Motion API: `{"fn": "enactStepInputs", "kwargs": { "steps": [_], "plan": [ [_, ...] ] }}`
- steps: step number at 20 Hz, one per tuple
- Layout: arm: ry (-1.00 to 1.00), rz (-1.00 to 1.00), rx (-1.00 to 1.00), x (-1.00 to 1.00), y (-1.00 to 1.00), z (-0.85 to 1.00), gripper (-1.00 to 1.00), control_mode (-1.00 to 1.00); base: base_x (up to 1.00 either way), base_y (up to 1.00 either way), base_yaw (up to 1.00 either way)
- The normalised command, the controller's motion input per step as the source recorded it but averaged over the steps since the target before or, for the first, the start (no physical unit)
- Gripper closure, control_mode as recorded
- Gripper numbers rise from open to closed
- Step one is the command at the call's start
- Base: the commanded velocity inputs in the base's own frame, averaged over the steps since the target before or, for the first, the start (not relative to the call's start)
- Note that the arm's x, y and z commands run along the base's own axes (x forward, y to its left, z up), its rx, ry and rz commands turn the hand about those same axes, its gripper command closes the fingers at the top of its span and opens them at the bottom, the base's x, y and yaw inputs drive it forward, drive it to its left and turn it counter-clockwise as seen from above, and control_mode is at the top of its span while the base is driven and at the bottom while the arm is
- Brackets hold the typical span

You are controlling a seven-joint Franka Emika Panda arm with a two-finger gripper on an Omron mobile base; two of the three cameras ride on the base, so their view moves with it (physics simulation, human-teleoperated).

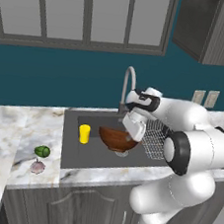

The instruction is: Remove the avocado and garlic from the sink. Then move the bowl and cup from the counter to the sink for washing.

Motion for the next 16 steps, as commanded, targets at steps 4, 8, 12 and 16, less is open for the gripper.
{"fn": "enactStepInputs", "kwargs": {
  "steps": [4, 8, 12, 16],
  "plan": [
    [0.00, -0.05, -0.03, 0.16, 0.00, -0.10, 1.00, -1.00, 0.00, 0.00, 0.00],
    [0.00, -0.07, -0.07, 0.14, 0.00, -0.15, 1.00, -1.00, 0.00, 0.00, 0.00],
    [0.00, -0.10, -0.10, 0.09, 0.01, -0.17, 1.00, -1.00, 0.00, 0.00, 0.00],
    [-0.02, -0.12, -0.12, 0.09, 0.10, -0.15, 1.00, -1.00, 0.00, 0.00, 0.00]
  ]
}}
